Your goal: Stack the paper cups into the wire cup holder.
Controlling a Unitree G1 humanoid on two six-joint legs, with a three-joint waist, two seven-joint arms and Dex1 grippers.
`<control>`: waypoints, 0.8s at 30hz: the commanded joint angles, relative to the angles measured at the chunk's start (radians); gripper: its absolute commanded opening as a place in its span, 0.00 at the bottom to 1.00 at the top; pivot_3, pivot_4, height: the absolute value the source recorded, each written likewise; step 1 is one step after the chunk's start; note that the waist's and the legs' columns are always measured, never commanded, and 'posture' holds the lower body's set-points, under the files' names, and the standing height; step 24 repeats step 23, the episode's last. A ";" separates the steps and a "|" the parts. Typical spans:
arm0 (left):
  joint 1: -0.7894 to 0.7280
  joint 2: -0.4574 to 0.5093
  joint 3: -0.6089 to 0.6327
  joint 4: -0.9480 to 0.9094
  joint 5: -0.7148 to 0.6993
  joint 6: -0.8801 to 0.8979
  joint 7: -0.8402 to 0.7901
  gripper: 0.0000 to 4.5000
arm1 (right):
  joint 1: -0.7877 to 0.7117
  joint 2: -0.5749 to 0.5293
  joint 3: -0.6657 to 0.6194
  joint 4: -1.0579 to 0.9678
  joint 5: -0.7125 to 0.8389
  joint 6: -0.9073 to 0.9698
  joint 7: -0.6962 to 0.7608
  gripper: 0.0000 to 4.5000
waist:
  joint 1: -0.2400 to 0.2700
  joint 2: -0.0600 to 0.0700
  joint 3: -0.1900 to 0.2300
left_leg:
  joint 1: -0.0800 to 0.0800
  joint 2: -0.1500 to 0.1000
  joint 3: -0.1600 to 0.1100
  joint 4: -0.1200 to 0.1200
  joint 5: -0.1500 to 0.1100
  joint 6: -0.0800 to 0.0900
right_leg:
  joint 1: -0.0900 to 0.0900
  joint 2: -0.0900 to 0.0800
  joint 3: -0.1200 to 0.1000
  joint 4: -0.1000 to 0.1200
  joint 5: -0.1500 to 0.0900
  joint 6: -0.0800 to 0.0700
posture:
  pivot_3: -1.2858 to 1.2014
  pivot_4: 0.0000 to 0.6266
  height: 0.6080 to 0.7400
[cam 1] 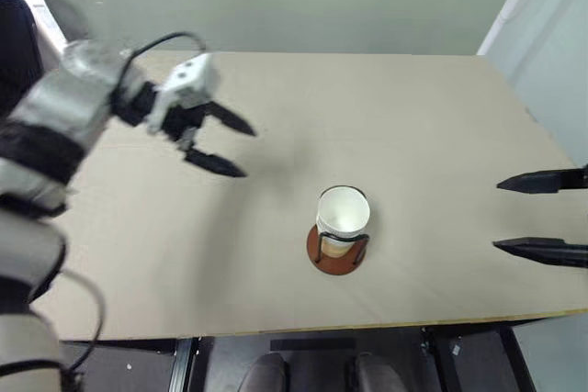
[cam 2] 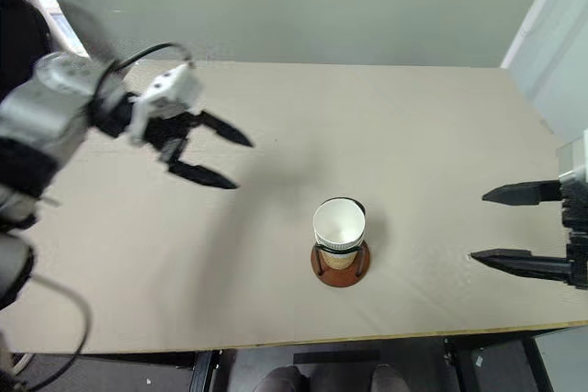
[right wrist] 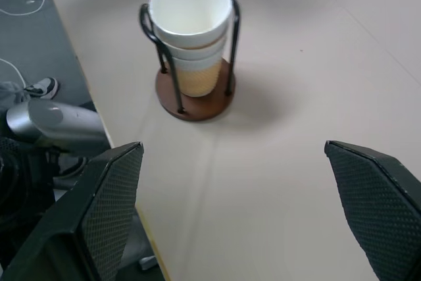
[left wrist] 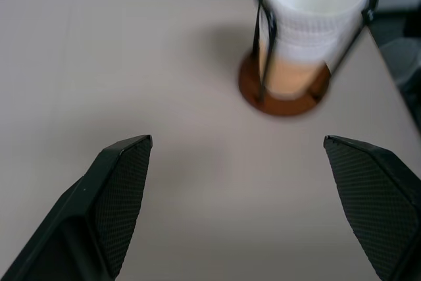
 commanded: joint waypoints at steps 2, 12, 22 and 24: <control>0.153 0.139 0.242 -0.111 -0.060 0.148 -0.029 0.99 | 0.027 -0.018 -0.026 0.157 -0.091 -0.074 0.082 1.00 | 0.011 0.000 0.000 | 0.000 -0.001 -0.001 0.000 0.000 0.000 | 0.001 -0.001 0.000 0.000 -0.001 -0.003 | 0.52 0.24 1.00; 0.437 0.135 0.561 -0.111 0.033 0.240 -0.019 0.99 | -0.018 -0.036 0.071 0.332 -0.135 -0.171 0.158 1.00 | 0.001 0.000 0.000 | 0.010 0.001 -0.002 -0.001 0.001 -0.002 | 0.008 0.000 0.001 0.006 -0.004 -0.009 | 0.52 0.24 1.00; 0.542 0.103 0.669 -0.081 0.100 0.202 -0.029 0.99 | -0.083 -0.020 0.165 0.359 -0.135 -0.198 0.154 1.00 | -0.004 0.000 0.000 | 0.009 0.001 -0.001 -0.003 0.000 -0.003 | 0.007 0.000 0.001 0.004 -0.004 -0.009 | 0.52 0.24 1.00; 0.550 0.102 0.675 -0.080 0.104 0.197 -0.029 0.99 | -0.090 -0.020 0.174 0.362 -0.136 -0.200 0.152 1.00 | -0.004 0.000 0.000 | 0.009 0.001 -0.001 -0.003 0.000 -0.003 | 0.007 0.000 0.001 0.004 -0.004 -0.009 | 0.52 0.24 1.00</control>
